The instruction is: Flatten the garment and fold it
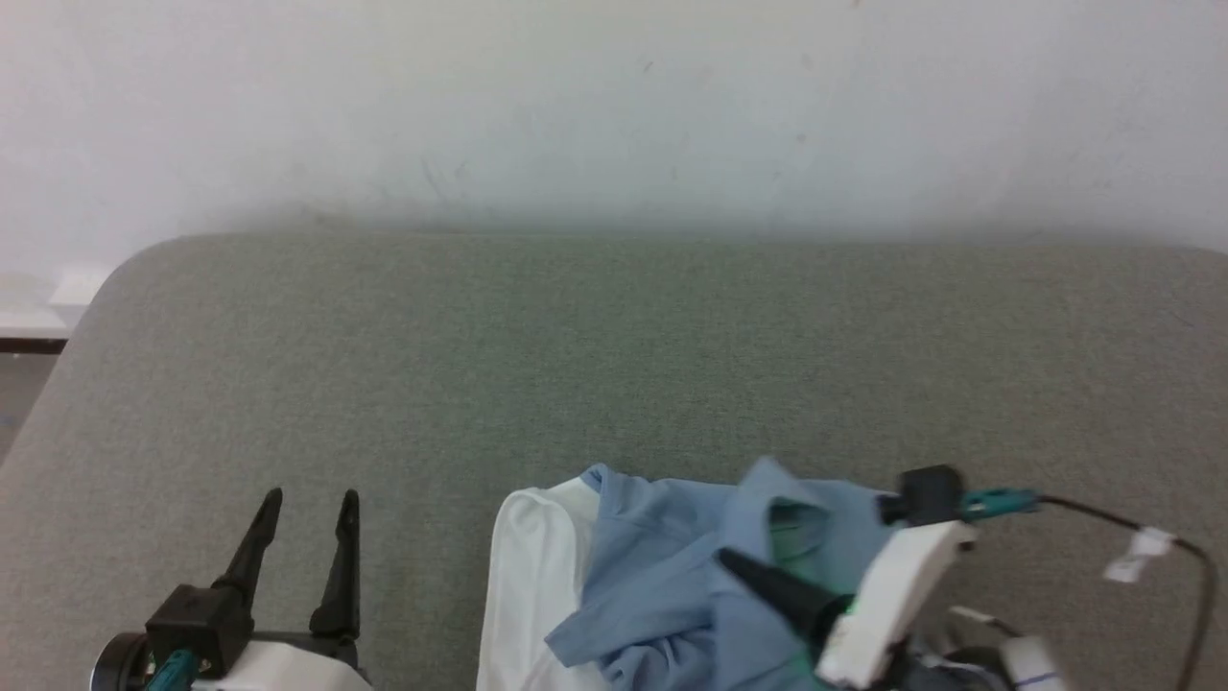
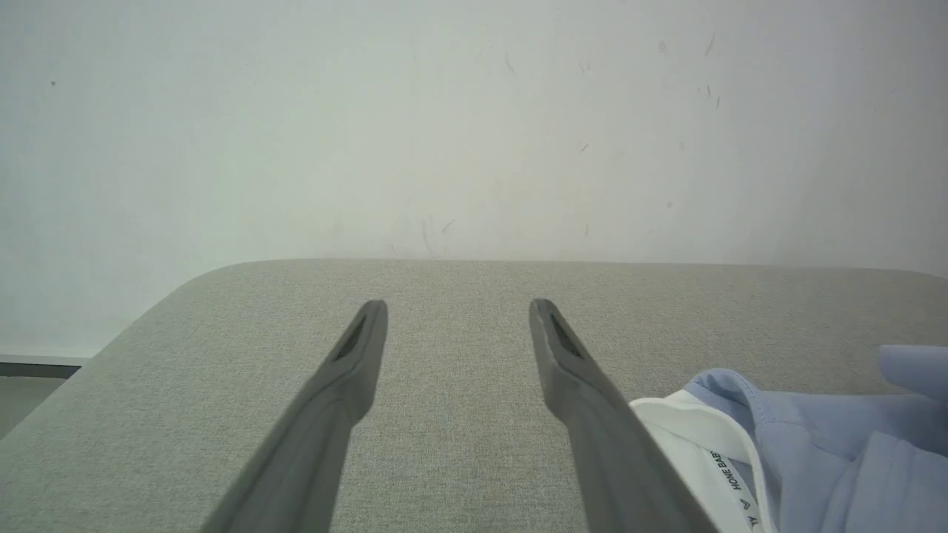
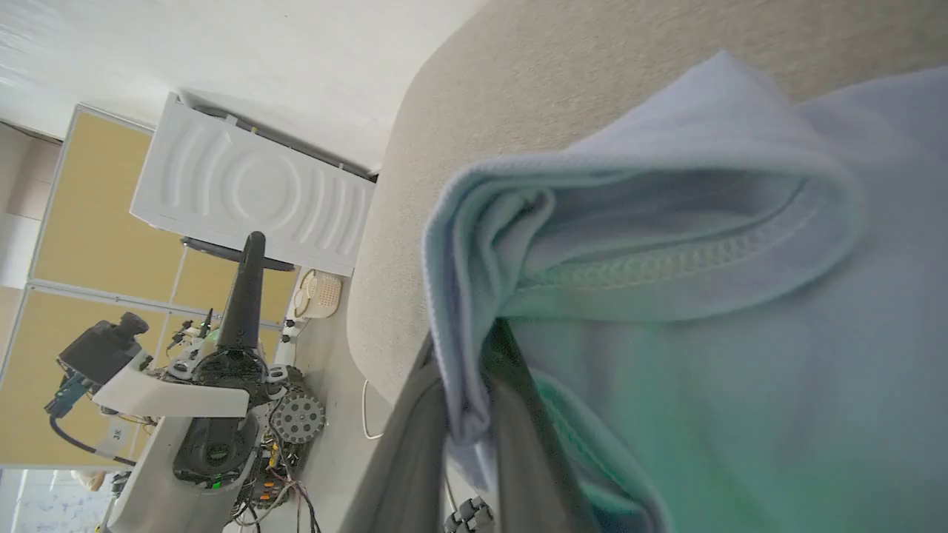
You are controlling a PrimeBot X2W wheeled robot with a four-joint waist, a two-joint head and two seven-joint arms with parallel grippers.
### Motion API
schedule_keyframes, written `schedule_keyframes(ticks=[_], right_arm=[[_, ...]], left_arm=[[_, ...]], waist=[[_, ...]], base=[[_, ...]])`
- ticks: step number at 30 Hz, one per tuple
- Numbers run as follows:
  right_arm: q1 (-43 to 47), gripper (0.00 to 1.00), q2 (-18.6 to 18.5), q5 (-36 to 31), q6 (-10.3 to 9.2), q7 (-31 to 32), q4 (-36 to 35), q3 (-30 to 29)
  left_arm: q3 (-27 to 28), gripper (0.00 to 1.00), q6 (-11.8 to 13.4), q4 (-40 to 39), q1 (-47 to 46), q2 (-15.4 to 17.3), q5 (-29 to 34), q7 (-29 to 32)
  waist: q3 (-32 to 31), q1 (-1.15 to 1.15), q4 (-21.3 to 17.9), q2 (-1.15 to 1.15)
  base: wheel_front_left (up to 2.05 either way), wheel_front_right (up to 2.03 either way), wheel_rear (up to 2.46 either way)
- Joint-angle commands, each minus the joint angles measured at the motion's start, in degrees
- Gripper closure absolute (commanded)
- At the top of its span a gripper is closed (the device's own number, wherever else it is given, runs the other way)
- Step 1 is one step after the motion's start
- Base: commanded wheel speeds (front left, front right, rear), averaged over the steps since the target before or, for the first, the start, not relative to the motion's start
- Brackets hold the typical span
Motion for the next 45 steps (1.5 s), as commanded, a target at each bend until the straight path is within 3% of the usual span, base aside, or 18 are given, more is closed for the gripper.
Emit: schedule_keyframes(ticks=[1, 4, 5, 7, 13, 19, 23, 31, 35, 45], right_arm=[[-1.17, 1.00, 0.39, 1.32, -0.03, -1.37, 0.59, 2.21], [-3.09, 1.00, 0.42, 2.80, -0.03, -5.68, 3.94, 10.31], [-3.87, 0.77, 0.42, 2.46, -0.03, -7.13, 5.19, 12.56], [-5.40, 0.00, 0.43, 2.08, -0.03, -10.13, 7.23, 16.47], [-11.04, 0.00, -1.51, -1.47, -0.03, -18.27, 7.85, 25.67], [-16.47, 0.00, -9.01, -12.67, -0.03, -27.35, 2.80, 30.38], [-14.80, 0.00, -11.06, -25.35, -0.03, -33.13, 2.24, 22.27], [-1.39, 0.00, -8.36, -44.64, -0.03, -36.09, -6.52, -2.22], [4.59, 0.00, -6.04, -46.43, -0.03, -36.32, -11.69, -9.99], [13.18, 0.00, -4.85, -43.17, -0.03, -32.34, -14.04, -18.87]], left_arm=[[-0.14, 0.00, -0.36, 0.22, -1.07, -0.21, 0.37, -0.27], [-0.37, 0.00, -0.62, 0.60, -1.89, -0.40, 0.32, -0.27], [-0.36, 0.00, -0.69, 0.71, -2.08, -0.49, 0.28, -0.27], [-0.35, 0.00, -0.79, 0.92, -2.33, -0.68, 0.30, -0.27], [0.30, 0.00, -1.00, 1.34, -2.51, -1.24, 0.44, -0.27], [0.94, 0.00, -1.11, 1.69, -2.13, -1.98, 0.94, -0.27], [1.43, 0.00, -1.15, 1.73, -1.91, -2.52, 1.26, -0.27], [2.56, 0.00, -1.22, 1.87, -1.63, -3.35, 1.72, -0.27], [3.33, 0.00, -1.25, 1.98, -1.29, -3.56, 1.80, -0.27], [4.25, 0.00, -1.32, 2.06, 0.11, -4.18, 1.93, -0.27]], waist=[[0.51, 0.00, 1.06, 0.00], [1.10, 0.00, 2.24, 0.00], [1.28, 0.00, 2.50, 0.00], [1.59, 0.00, 2.88, 0.00], [1.98, 0.00, 2.70, 0.00], [1.39, 0.00, 1.23, 0.00], [1.05, 0.00, 0.05, 0.00], [0.74, 0.00, -1.84, 0.00], [0.26, 0.00, -2.85, 0.00], [-0.95, 0.00, -3.61, 0.00]], base=[[0.00, 0.00, 0.00], [0.00, 0.00, 0.00], [0.00, 0.00, 0.00], [0.00, 0.00, 0.00], [0.00, 0.00, 0.00], [0.00, 0.00, 0.00], [0.00, 0.00, 0.00], [0.00, 0.00, 0.00], [0.00, 0.00, 0.00], [0.00, 0.00, 0.00]])
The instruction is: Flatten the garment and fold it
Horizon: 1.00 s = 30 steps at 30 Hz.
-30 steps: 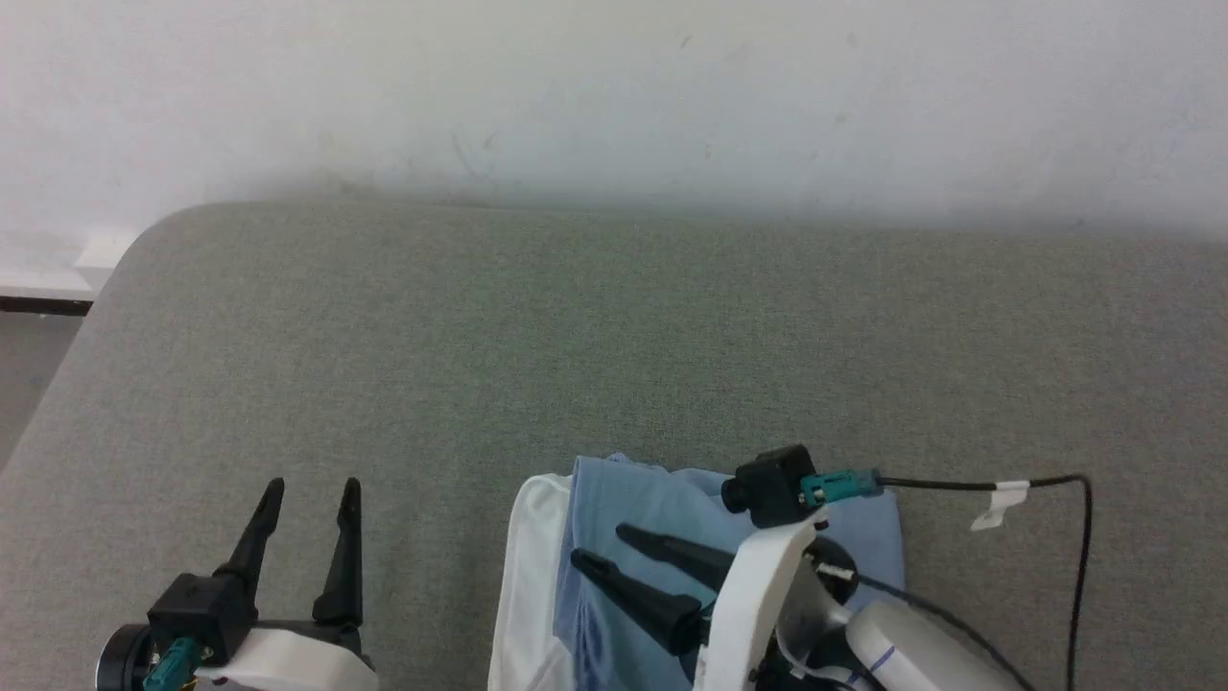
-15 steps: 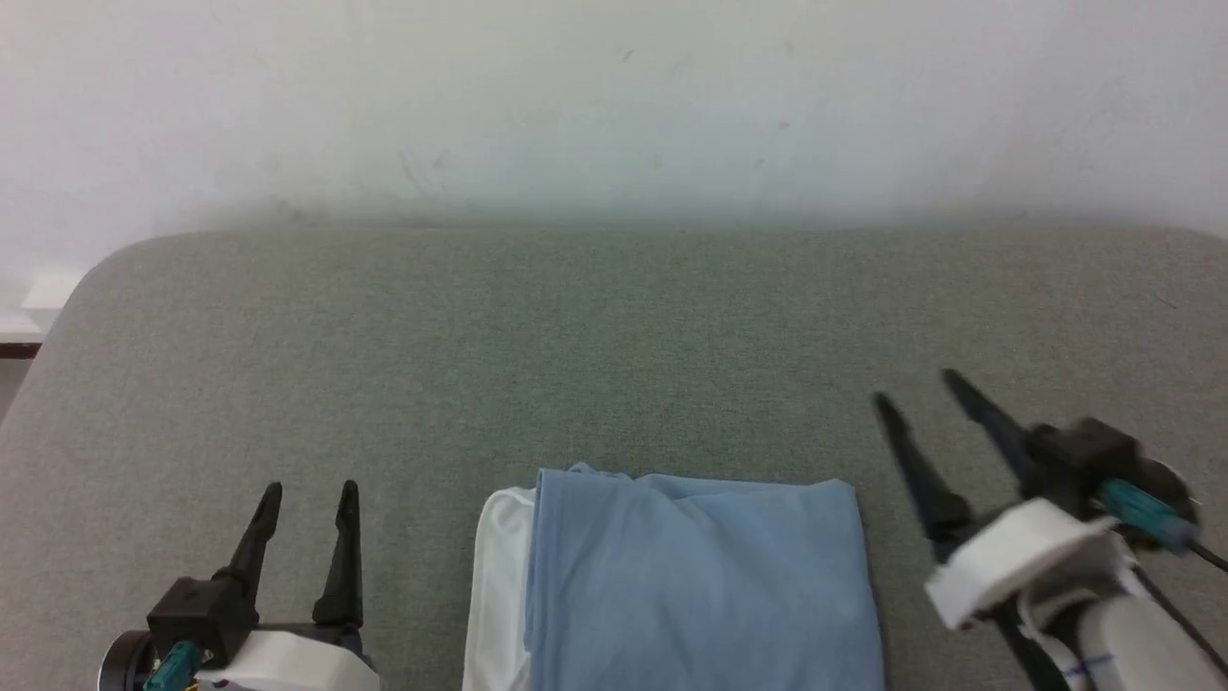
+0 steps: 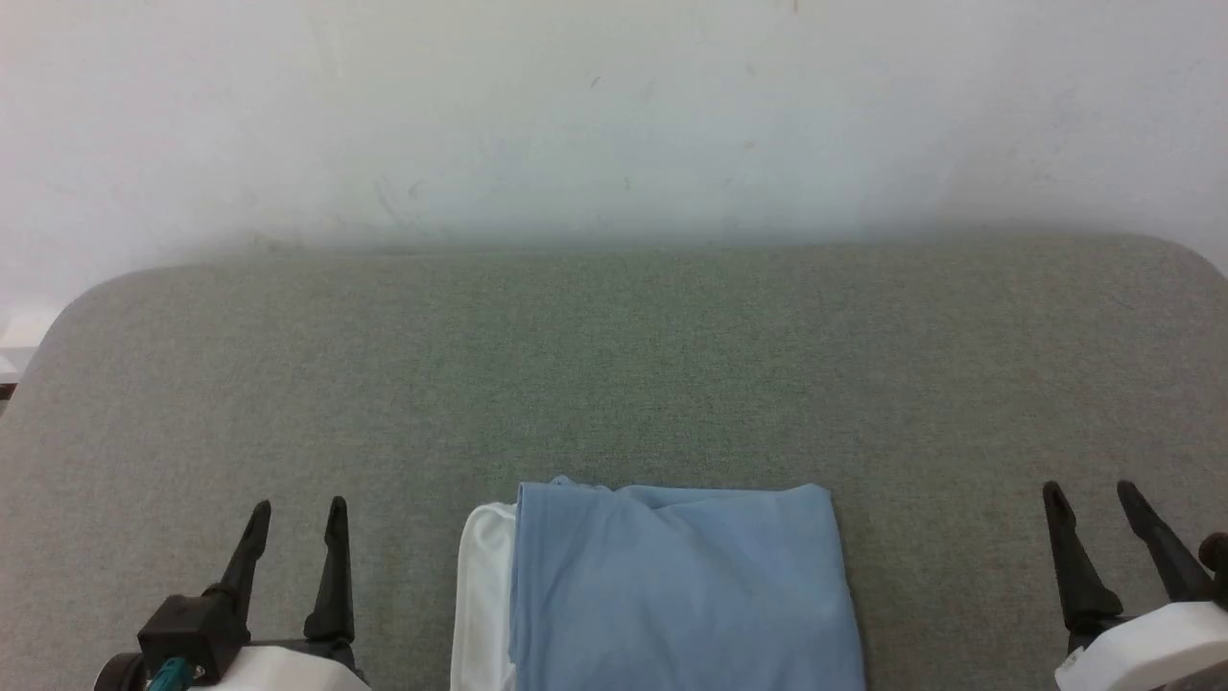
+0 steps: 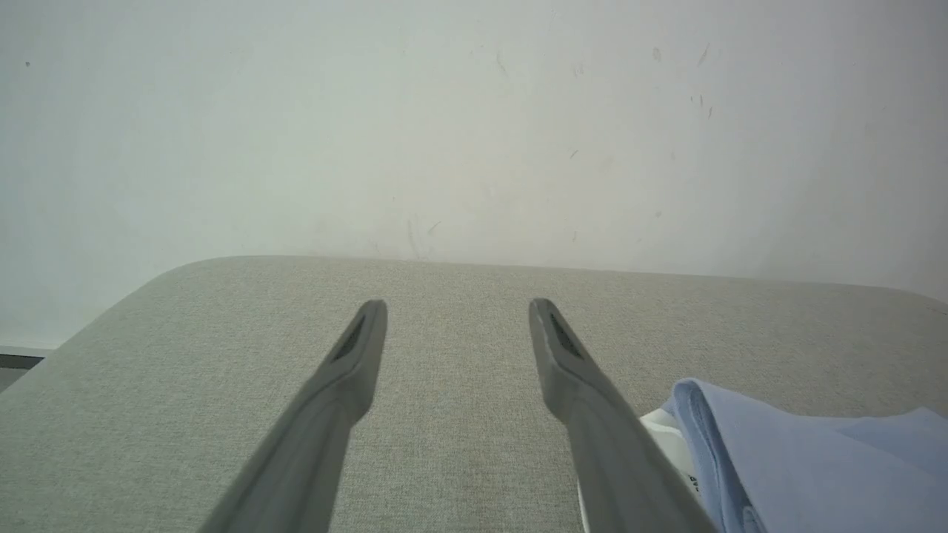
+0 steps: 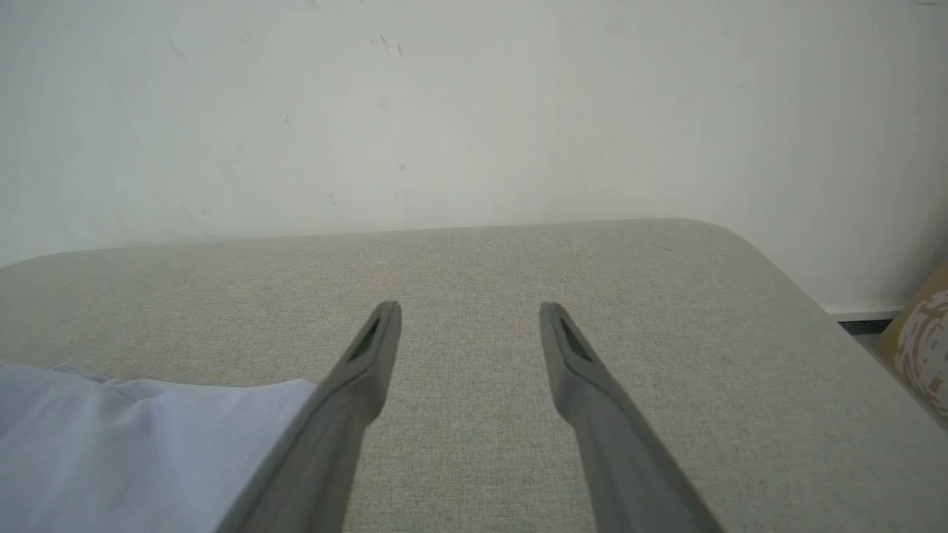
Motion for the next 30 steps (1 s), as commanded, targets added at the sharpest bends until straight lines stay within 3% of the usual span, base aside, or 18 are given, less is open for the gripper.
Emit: schedule_keyframes(ticks=[1, 5, 9, 13, 20, 25, 26, 28, 30], right_arm=[[0.46, 0.00, 0.57, 1.61, -0.05, 1.23, 0.57, -0.52], [-0.57, 0.00, 0.48, 8.58, -0.05, 8.67, 5.66, -1.63], [-3.28, 0.00, 0.00, 18.56, -0.05, 20.32, 13.27, -1.47], [-5.83, 0.00, 1.83, 28.74, -0.05, 33.40, 20.60, -1.78], [-11.00, 0.00, 4.81, 40.61, -0.05, 39.80, 25.63, -0.45], [-13.83, 0.00, 5.24, 40.80, -0.05, 41.19, 31.74, 3.79], [-14.32, 0.51, 5.24, 39.94, -0.05, 41.19, 32.99, 4.73], [-15.18, 1.00, 5.25, 39.00, -0.05, 41.11, 34.89, 6.06], [-15.93, 1.00, 4.72, 37.86, -0.05, 40.20, 35.07, 7.56]], left_arm=[[0.46, 0.00, -0.32, 0.24, 0.72, -0.36, 0.39, -0.27], [0.82, 0.00, -0.33, 0.15, 0.67, -0.79, 0.17, -0.27], [0.61, 0.00, -0.36, 0.02, 0.04, -1.17, 0.04, -0.27], [0.27, 0.00, -0.39, 0.15, -0.37, -1.51, -0.06, -0.27], [-0.62, 0.00, -0.43, 0.40, -1.63, -1.81, -0.40, -0.27], [-0.95, 0.00, -0.44, 0.57, -2.42, -1.91, -0.55, -0.27], [-1.10, 0.00, -0.44, 0.60, -2.49, -1.91, -0.55, -0.27], [-1.40, 0.00, -0.45, 0.65, -2.58, -1.90, -0.56, -0.27], [-1.52, 0.00, -0.45, 0.70, -2.58, -1.79, -0.57, -0.27]], waist=[[-0.13, 0.00, -0.06, 0.00], [0.27, 0.00, 0.56, 0.00], [0.96, 0.00, 2.47, 0.00], [1.50, 0.00, 4.82, 0.00], [3.12, 0.00, 7.65, 0.00], [3.96, 0.00, 8.46, 0.00], [4.03, 0.00, 8.54, 0.00], [4.07, 0.00, 8.59, 0.00], [3.90, 0.00, 8.37, 0.00]], base=[[0.00, 0.00, 0.00], [0.00, 0.00, 0.00], [0.00, 0.00, 0.00], [0.00, 0.00, 0.00], [0.00, 0.00, 0.00], [0.00, 0.00, 0.00], [0.00, 0.00, 0.00], [0.00, 0.00, 0.00], [0.00, 0.00, 0.00]])
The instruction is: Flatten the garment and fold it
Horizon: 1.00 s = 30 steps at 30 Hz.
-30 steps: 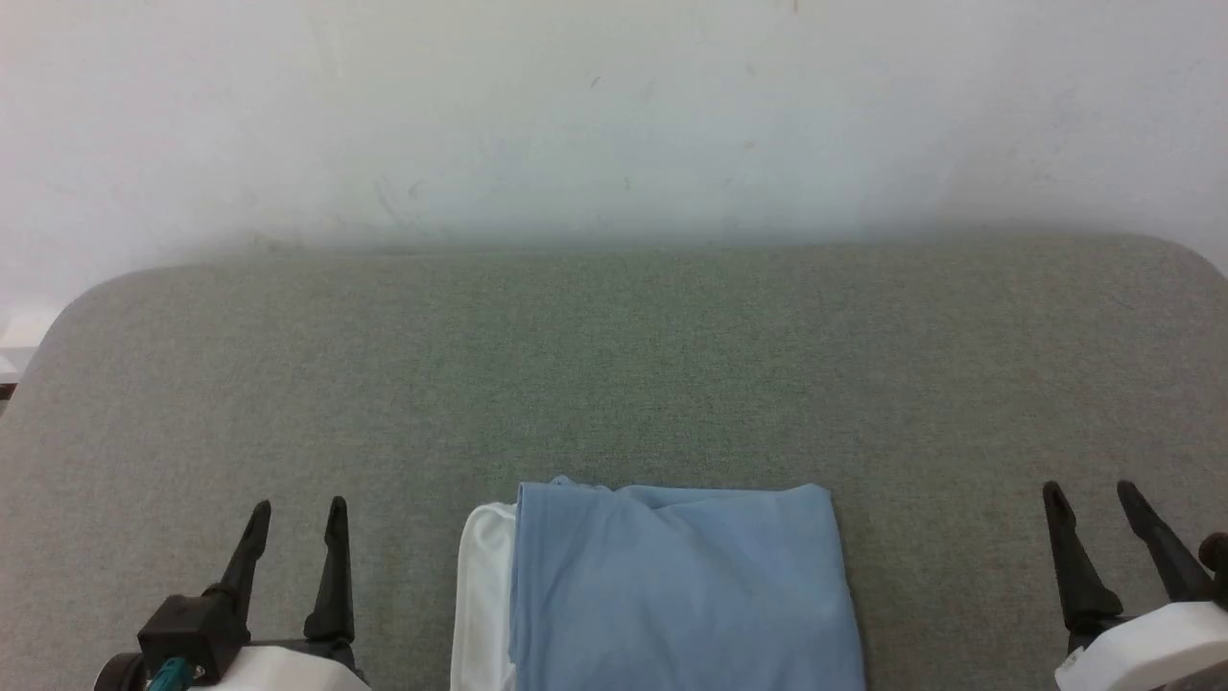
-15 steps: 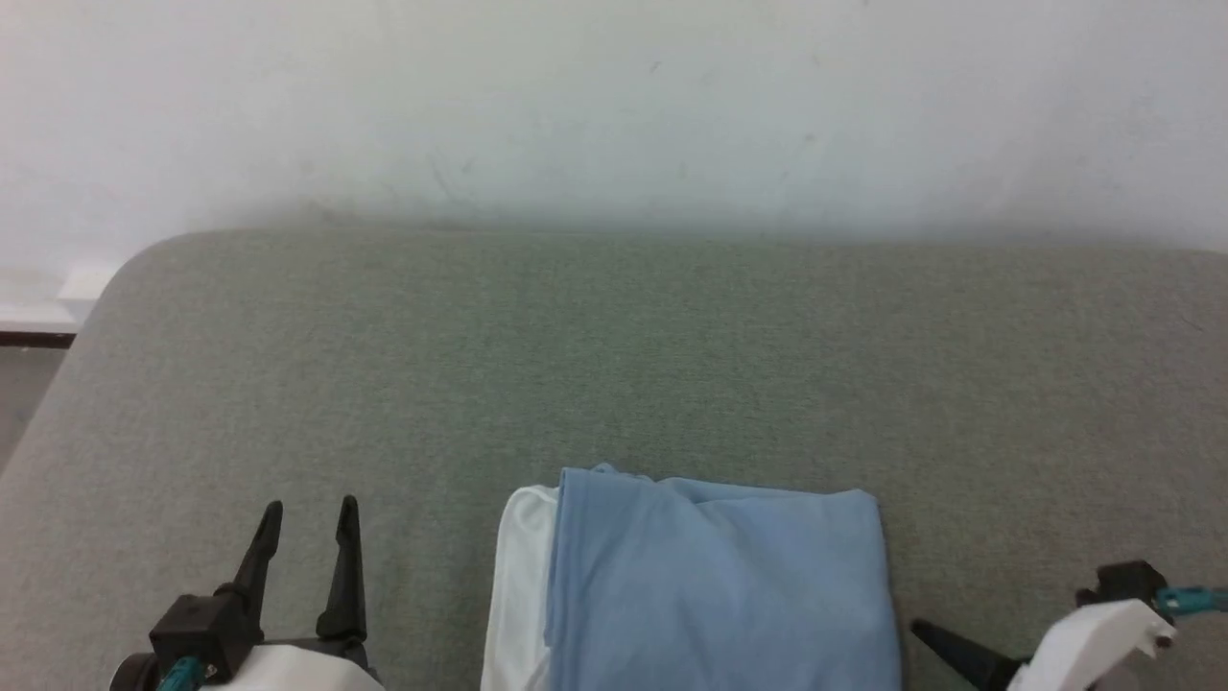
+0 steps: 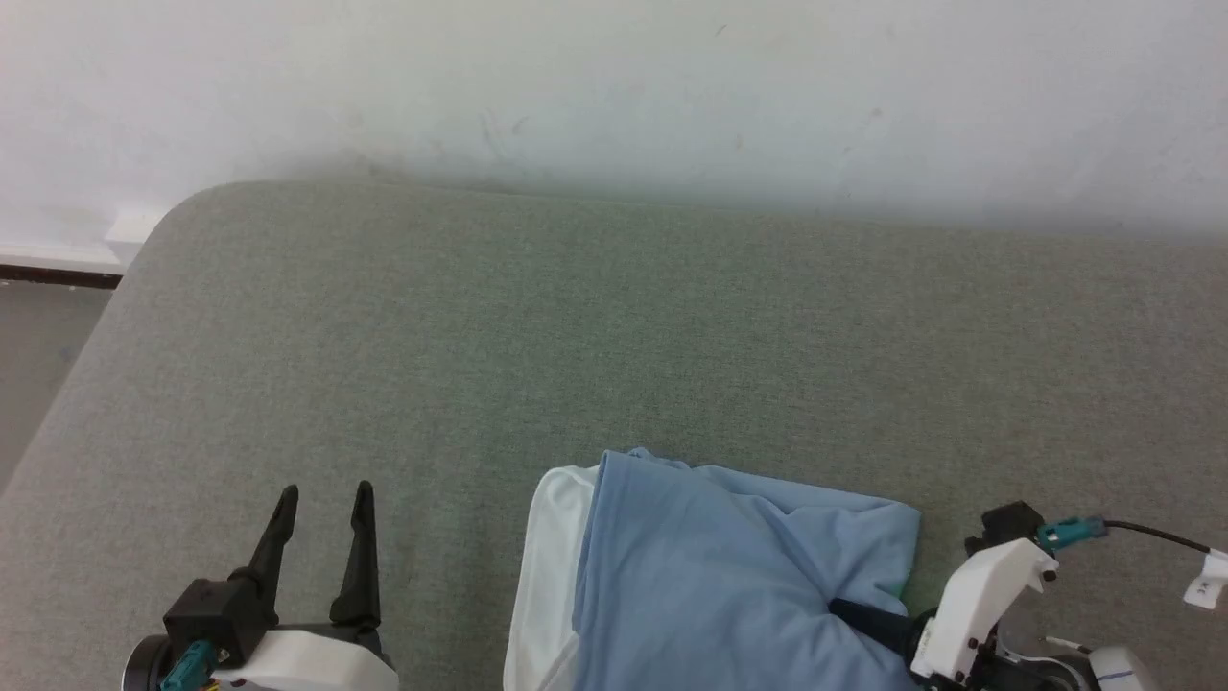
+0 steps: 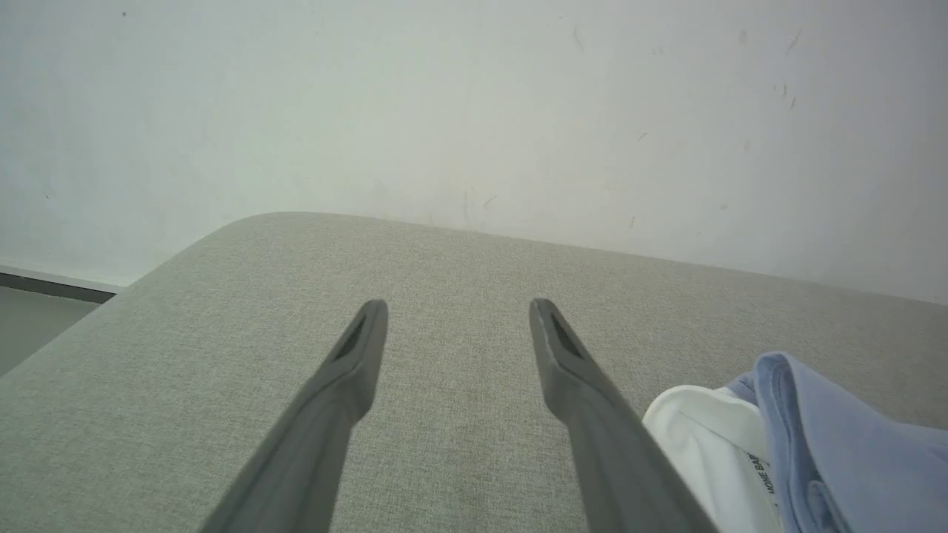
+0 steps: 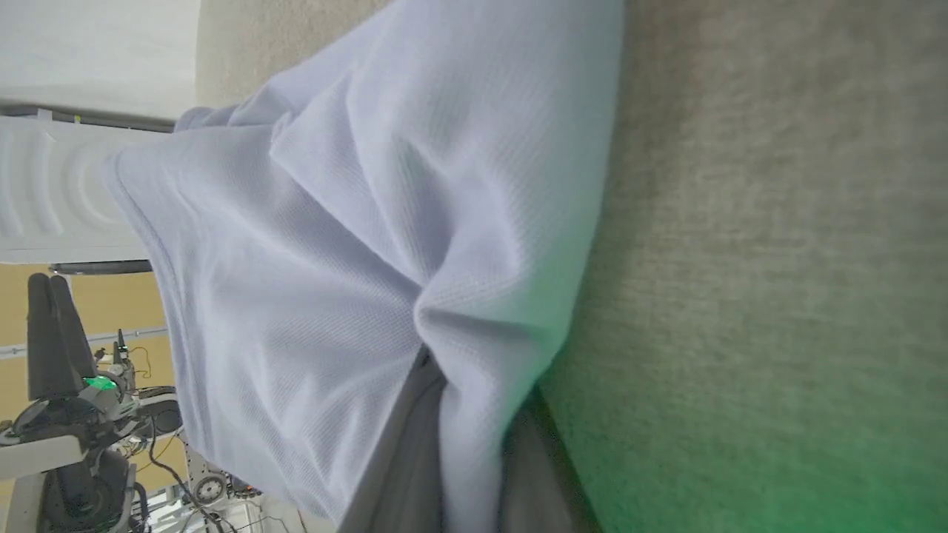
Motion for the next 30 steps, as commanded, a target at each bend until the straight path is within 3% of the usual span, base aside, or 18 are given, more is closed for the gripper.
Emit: schedule_keyframes(ticks=[1, 8, 12, 20, 30], right_arm=[[0.58, 1.00, 0.25, -0.93, -0.17, -0.07, 1.16, 1.32], [0.03, 1.00, -8.72, -12.82, -0.17, -7.47, -7.63, 10.40], [-0.75, 1.00, -14.97, -22.68, -0.17, -8.60, -11.05, 11.46], [-4.00, 1.00, -22.84, -32.91, -0.17, -3.98, -13.19, 5.12], [-13.11, 1.00, -25.29, -39.81, -0.17, -10.86, -4.88, -5.91]], left_arm=[[-0.03, 0.00, -0.38, 0.09, -0.85, -0.08, -0.06, -0.27], [-0.10, 0.00, -0.39, -0.47, 0.22, 0.12, 0.04, -0.27], [-0.24, 0.00, -0.39, -1.58, 0.07, -0.04, -0.05, -0.27], [-1.51, 0.00, -0.39, -5.62, -3.85, -0.40, 0.18, -0.27], [-5.71, 0.00, -0.39, -8.61, -12.64, 4.14, 0.55, -0.27]], waist=[[-0.21, -0.01, -0.47, 0.00], [-1.08, -0.01, -4.79, 0.00], [0.11, -0.01, -8.89, 0.00], [8.01, -0.01, -17.58, 0.00], [19.66, -0.01, -22.08, 0.00]], base=[[0.00, 0.00, 0.00], [0.00, 0.00, 0.00], [0.00, 0.00, 0.00], [0.00, 0.00, 0.00], [0.00, 0.00, 0.00]])
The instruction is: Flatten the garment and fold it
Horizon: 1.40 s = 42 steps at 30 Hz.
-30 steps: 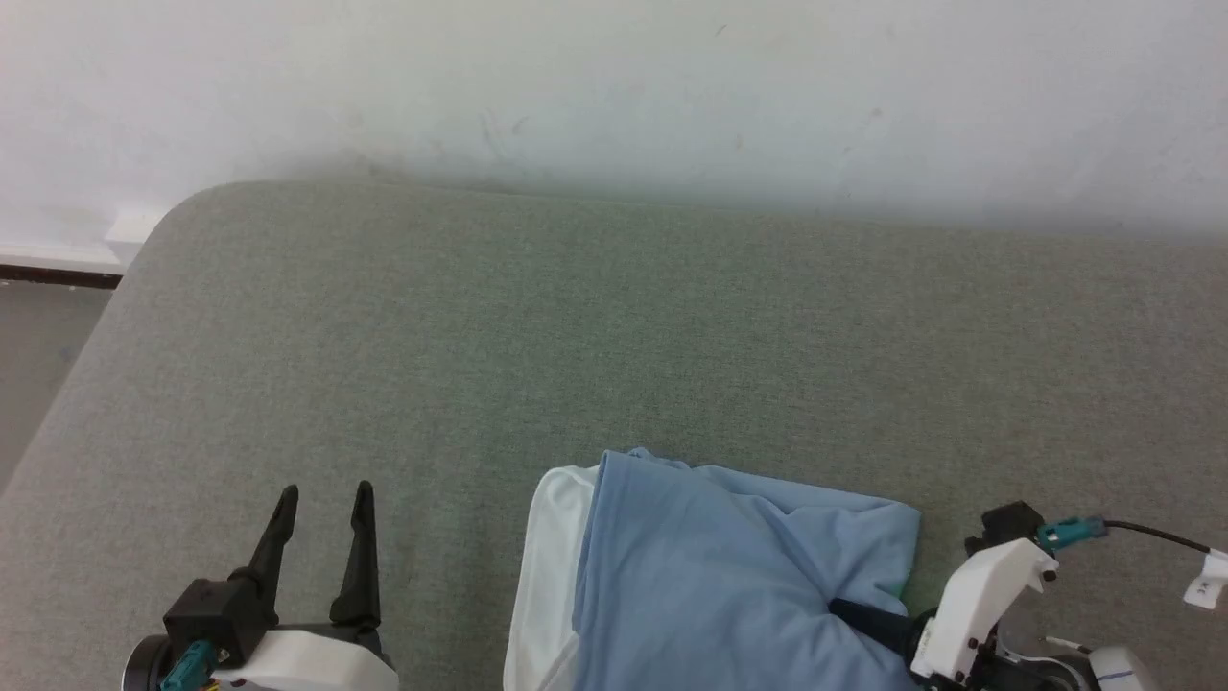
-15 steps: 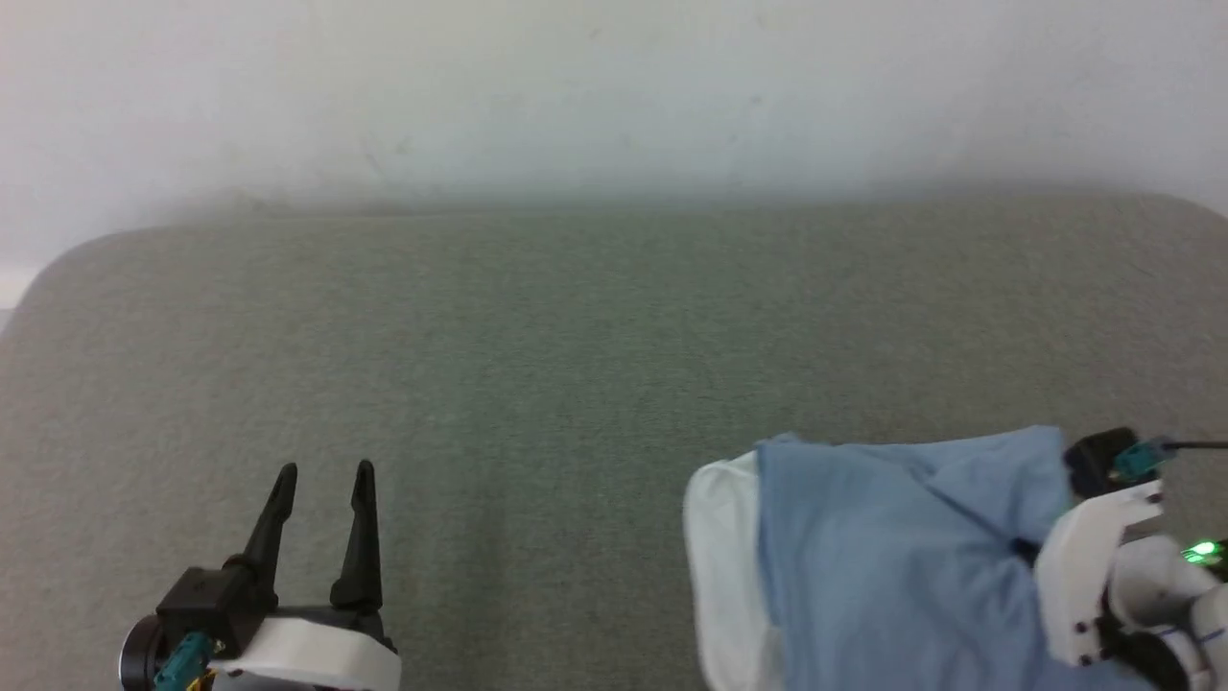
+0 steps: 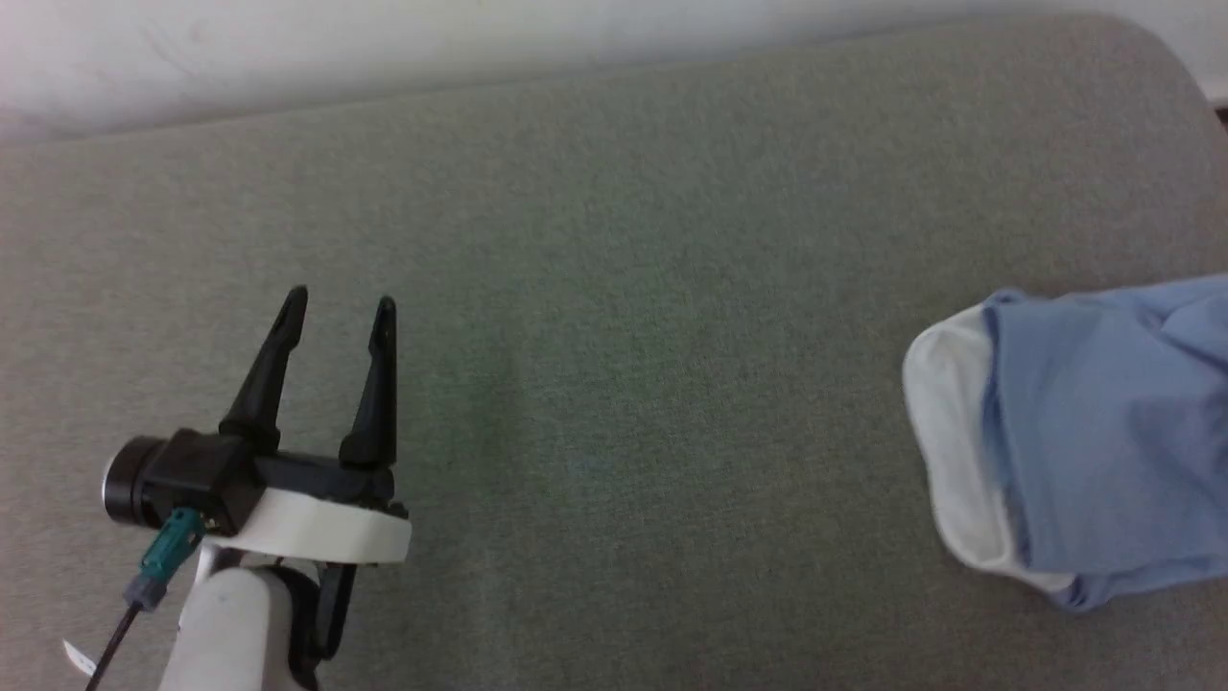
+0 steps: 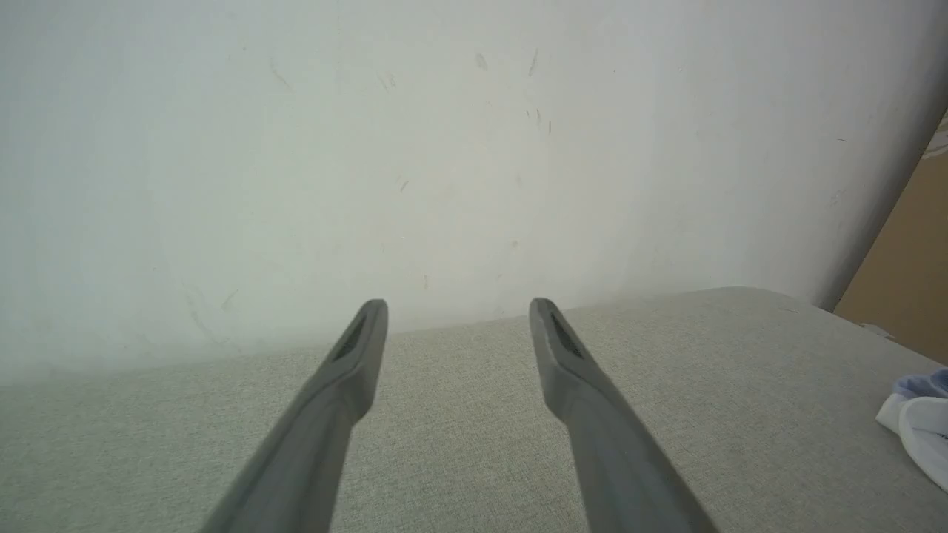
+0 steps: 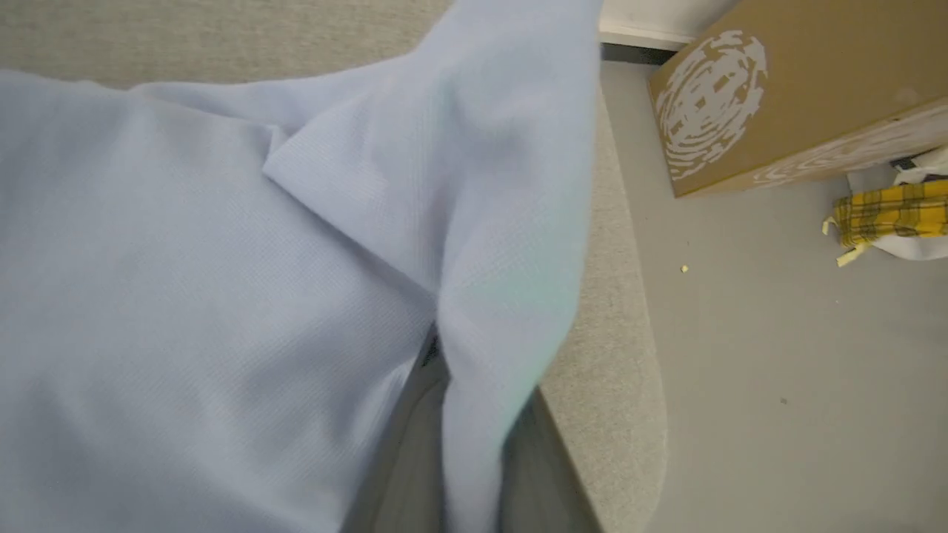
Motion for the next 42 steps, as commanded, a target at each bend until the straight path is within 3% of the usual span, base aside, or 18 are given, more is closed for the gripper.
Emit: schedule_keyframes(ticks=[1, 5, 7, 8, 15, 21, 29, 33, 42], right_arm=[[-1.81, 1.00, -0.43, -1.22, -0.13, -1.71, 0.81, -1.27], [-5.37, 1.00, 0.63, -4.95, -0.13, -6.79, 5.20, -6.87], [-6.62, 0.60, 1.49, -7.20, -0.13, -10.57, 6.72, -9.30], [-7.09, 0.00, 2.08, -8.16, -0.13, -12.79, 7.42, -10.25], [-7.04, 0.00, 4.27, -12.53, -0.13, -28.78, 10.54, -11.85], [-4.84, 0.00, 6.61, -15.65, -0.13, -37.61, 7.88, -7.54], [2.24, 0.00, 12.04, -14.37, -0.13, -39.88, -1.90, 2.40], [4.93, 0.00, 14.04, -12.84, -0.13, -39.74, -4.54, 4.70], [11.13, 0.00, 22.29, -8.47, -0.13, -41.54, -12.45, 9.21]], left_arm=[[-0.41, 0.00, -0.38, -0.35, -1.31, 0.62, 0.44, -0.27], [-1.66, 0.00, -0.38, -0.83, -3.40, 1.53, 0.31, -0.27], [-2.21, 0.00, -0.38, -0.92, -4.03, 1.71, 0.22, -0.27], [-2.40, 0.00, -0.38, -0.92, -4.22, 1.81, 0.14, -0.27], [-1.77, 0.00, -0.38, -0.14, -3.83, 1.45, -0.41, -0.27], [1.07, 0.00, -0.38, 0.99, -0.78, -0.18, -0.44, -0.27], [2.67, 0.00, -0.38, 2.70, 3.29, -2.33, -0.22, -0.27], [2.64, 0.00, -0.38, 3.63, 4.23, -2.71, -0.28, -0.27], [5.17, 0.00, -0.38, 5.51, 7.42, -2.79, -0.46, -0.27]], waist=[[7.76, -0.02, -4.38, 0.00], [9.91, -0.02, -3.89, 0.00], [10.41, -0.02, -3.47, 0.00], [10.51, -0.02, -3.28, 0.00], [8.59, -0.02, -1.82, 0.00], [3.65, -0.02, -1.30, 0.00], [-2.98, -0.02, 1.70, 0.00], [-4.94, -0.02, 3.51, 0.00], [-9.23, -0.02, 7.65, 0.00]], base=[[0.00, 0.00, 0.00], [0.00, 0.00, 0.00], [0.00, 0.00, 0.00], [0.00, 0.00, 0.00], [0.00, 0.00, 0.00], [0.00, 0.00, 0.00], [0.00, 0.00, 0.00], [0.00, 0.00, 0.00], [0.00, 0.00, 0.00]])
